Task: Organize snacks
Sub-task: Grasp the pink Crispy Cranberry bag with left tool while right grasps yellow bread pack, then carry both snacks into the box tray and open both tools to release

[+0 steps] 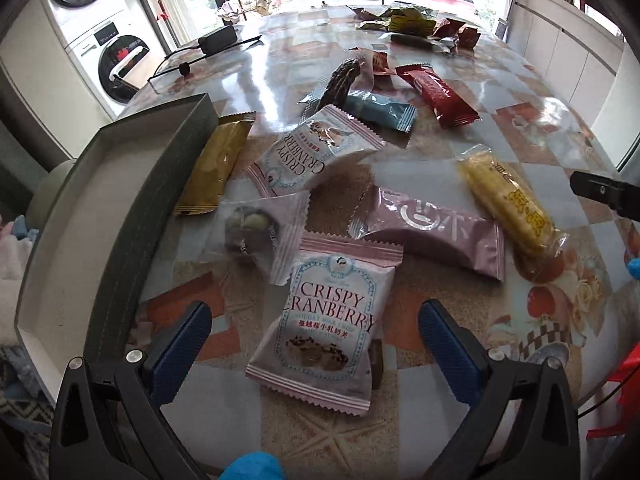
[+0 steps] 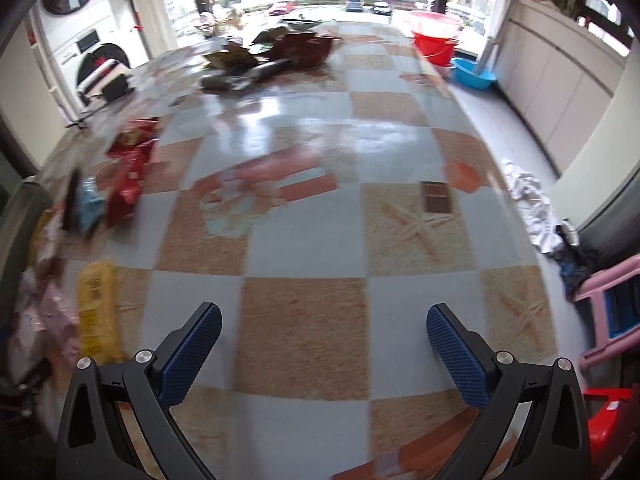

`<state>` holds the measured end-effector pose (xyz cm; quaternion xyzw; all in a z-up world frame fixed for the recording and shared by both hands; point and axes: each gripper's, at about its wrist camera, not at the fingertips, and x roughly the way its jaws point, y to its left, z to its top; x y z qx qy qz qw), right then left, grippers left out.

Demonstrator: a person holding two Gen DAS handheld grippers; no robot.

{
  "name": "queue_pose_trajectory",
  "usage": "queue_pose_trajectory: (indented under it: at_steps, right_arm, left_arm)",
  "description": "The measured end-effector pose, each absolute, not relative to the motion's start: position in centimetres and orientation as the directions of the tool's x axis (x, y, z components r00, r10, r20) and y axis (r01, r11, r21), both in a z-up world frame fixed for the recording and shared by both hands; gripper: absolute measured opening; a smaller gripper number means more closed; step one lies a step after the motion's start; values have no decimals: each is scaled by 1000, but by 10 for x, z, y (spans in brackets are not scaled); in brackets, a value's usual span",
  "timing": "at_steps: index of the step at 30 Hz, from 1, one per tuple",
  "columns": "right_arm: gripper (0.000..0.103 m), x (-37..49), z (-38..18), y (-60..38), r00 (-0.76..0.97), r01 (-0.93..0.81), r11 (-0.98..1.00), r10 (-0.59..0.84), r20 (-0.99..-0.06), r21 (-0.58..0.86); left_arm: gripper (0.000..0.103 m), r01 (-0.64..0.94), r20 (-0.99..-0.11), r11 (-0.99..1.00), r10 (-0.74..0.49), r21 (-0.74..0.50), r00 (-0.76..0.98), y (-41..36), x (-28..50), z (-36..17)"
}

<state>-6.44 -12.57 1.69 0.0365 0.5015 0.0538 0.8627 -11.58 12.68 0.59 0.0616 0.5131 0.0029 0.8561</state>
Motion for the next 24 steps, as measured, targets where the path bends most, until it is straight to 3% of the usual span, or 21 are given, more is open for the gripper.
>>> queue_pose_trajectory:
  at_steps: [3, 10, 12, 13, 15, 16, 17, 18, 24]
  right_arm:
    - [103, -67, 23, -87, 467, -169, 978, 192, -863, 127]
    - [103, -47, 9, -24, 371, -276, 959, 163, -914, 59]
    - [103, -44, 2, -19, 351, -267, 963, 133, -927, 37]
    - [100, -44, 1, -16, 352, -279, 960, 120, -928, 18]
    - [90, -50, 2, -13, 360, -307, 952, 98, -928, -18]
    - [75, -54, 5, -12, 367, -326, 945, 110, -924, -17]
    - [46, -55, 9, -13, 373, -332, 943, 112, -921, -20]
    - [38, -56, 11, -15, 371, -328, 945, 110, -922, -20]
    - [38, -57, 12, -36, 343, -285, 948, 236, -909, 139]
  left_arm:
    - [103, 20, -903, 1000, -29, -22, 429, 140, -109, 0]
    - [103, 0, -909, 1000, -7, -7, 417, 143, -113, 8]
    - [97, 15, -897, 1000, -10, -4, 441, 141, -113, 4]
    - [93, 36, -894, 999, -20, -4, 448, 139, -116, 6]
    - [68, 82, -881, 997, -38, 1, 471, 133, -120, 8]
    - [60, 101, -876, 995, -45, 4, 481, 129, -122, 8]
    - [42, 121, -871, 993, -62, -3, 487, 127, -122, 8]
    - [41, 133, -871, 991, -66, -1, 486, 125, -124, 7]
    - [41, 144, -856, 988, -126, -61, 501, 134, -137, 10]
